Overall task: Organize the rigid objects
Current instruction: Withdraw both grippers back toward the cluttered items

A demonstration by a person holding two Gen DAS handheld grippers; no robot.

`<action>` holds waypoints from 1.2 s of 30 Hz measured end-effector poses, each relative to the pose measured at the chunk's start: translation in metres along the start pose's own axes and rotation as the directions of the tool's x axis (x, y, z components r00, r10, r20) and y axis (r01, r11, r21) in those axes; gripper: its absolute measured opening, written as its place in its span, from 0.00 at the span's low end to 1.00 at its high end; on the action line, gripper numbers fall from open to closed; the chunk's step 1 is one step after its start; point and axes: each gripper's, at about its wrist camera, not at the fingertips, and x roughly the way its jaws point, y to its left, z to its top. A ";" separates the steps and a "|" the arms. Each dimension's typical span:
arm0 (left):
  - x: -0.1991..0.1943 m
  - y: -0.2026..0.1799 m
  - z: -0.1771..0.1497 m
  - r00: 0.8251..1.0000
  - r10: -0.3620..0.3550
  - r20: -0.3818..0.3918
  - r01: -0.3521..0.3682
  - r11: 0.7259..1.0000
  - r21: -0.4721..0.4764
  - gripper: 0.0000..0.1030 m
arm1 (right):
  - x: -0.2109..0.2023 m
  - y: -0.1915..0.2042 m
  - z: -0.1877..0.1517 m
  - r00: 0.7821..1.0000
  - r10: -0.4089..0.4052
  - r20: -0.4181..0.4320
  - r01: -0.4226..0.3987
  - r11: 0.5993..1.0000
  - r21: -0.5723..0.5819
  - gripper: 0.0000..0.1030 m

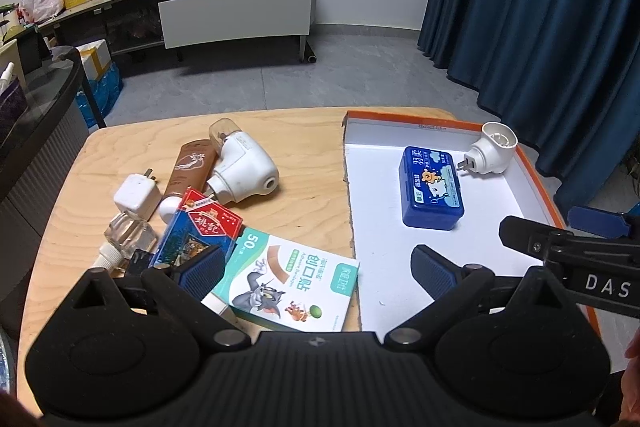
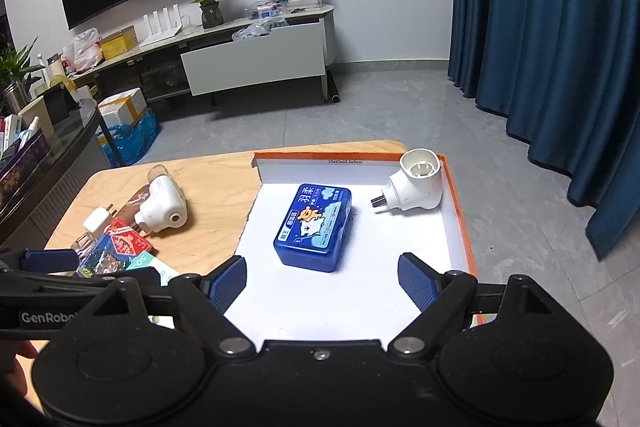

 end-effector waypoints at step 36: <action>-0.017 0.043 -0.013 0.999 0.045 0.014 -0.044 0.998 -0.047 0.99 | 0.012 0.044 -0.013 0.996 0.067 -0.058 -0.072 0.995 -0.076 0.95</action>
